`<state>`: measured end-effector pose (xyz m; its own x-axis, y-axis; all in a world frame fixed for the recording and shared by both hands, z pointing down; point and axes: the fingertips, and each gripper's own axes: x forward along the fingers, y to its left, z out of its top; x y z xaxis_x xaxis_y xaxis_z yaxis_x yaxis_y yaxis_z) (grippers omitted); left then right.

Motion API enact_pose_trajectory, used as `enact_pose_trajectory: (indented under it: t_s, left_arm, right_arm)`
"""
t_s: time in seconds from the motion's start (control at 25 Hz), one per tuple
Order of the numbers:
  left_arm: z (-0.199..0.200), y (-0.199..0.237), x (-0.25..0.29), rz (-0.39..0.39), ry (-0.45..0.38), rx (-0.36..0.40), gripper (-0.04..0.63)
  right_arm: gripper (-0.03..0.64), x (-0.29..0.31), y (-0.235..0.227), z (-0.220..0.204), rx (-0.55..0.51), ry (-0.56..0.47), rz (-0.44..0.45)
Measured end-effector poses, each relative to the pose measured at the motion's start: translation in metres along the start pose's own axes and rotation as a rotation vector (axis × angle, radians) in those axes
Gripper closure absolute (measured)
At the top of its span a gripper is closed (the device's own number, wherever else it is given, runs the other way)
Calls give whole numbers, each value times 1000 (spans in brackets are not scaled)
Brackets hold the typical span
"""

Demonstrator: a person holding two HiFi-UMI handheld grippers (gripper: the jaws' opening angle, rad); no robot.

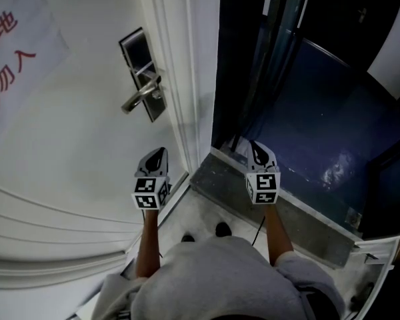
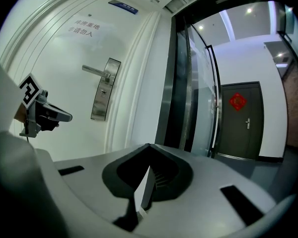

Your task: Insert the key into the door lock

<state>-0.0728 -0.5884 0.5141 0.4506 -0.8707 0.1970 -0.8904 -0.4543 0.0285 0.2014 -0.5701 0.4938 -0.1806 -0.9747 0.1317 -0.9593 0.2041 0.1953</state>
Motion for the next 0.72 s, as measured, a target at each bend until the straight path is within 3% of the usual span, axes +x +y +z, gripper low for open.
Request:
enact_pose_trajectory:
  t_s: [0.72]
  left_arm:
    - [8, 2, 2, 0, -18, 13, 578]
  right_arm:
    - [595, 9, 16, 9, -15, -7, 39]
